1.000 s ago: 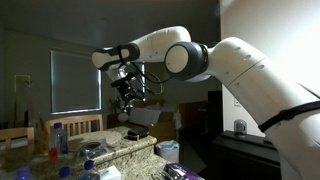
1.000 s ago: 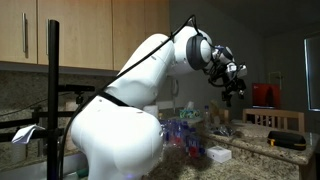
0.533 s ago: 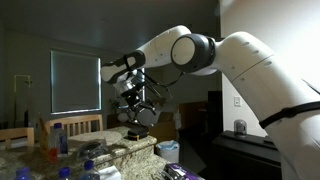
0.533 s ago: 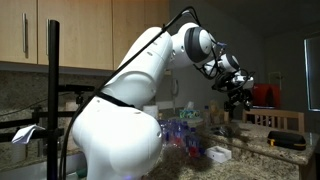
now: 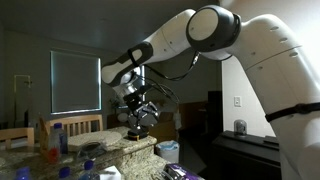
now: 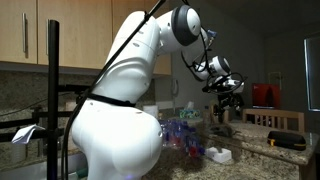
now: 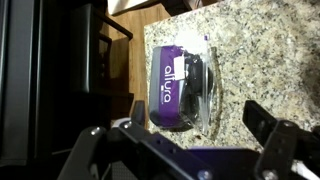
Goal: Put the cable on the lower counter on the upper counter and then put the case on the upper counter on the lower counter
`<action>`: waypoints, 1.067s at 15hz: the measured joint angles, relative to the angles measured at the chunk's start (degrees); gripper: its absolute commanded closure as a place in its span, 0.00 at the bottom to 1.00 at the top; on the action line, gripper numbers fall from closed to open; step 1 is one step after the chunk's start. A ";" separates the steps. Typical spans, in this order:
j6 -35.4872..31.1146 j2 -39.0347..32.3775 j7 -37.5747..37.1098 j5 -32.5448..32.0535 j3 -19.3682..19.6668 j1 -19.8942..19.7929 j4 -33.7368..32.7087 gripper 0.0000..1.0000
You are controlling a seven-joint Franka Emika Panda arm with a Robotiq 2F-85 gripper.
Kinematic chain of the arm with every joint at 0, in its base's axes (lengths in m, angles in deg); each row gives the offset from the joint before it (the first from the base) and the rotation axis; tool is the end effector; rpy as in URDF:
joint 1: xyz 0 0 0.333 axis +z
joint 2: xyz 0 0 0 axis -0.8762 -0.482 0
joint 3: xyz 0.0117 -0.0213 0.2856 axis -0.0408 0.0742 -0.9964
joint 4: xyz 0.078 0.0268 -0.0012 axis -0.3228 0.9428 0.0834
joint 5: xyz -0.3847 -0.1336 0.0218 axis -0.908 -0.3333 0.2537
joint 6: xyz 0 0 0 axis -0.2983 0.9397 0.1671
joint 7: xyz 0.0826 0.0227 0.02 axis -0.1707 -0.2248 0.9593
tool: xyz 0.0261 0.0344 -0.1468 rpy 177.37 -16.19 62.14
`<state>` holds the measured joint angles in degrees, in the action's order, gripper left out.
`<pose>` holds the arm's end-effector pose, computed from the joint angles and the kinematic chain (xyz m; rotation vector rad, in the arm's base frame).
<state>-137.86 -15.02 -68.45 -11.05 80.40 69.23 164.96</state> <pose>0.5745 0.0313 0.3543 2.6210 -0.3381 -0.6418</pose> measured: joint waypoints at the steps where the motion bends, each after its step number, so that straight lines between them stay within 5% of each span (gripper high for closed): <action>1: -3.22 1.33 -1.59 0.01 -0.32 0.39 2.93 0.00; 5: -11.60 5.48 -8.84 -3.45 -0.87 2.44 13.02 0.00; 12: -13.31 6.51 -9.55 -3.07 -0.80 2.46 14.37 0.00; 16: -25.16 7.27 -11.20 2.04 -0.61 0.69 18.40 0.00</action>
<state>-163.02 -7.75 -79.65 -9.01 79.79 69.92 183.36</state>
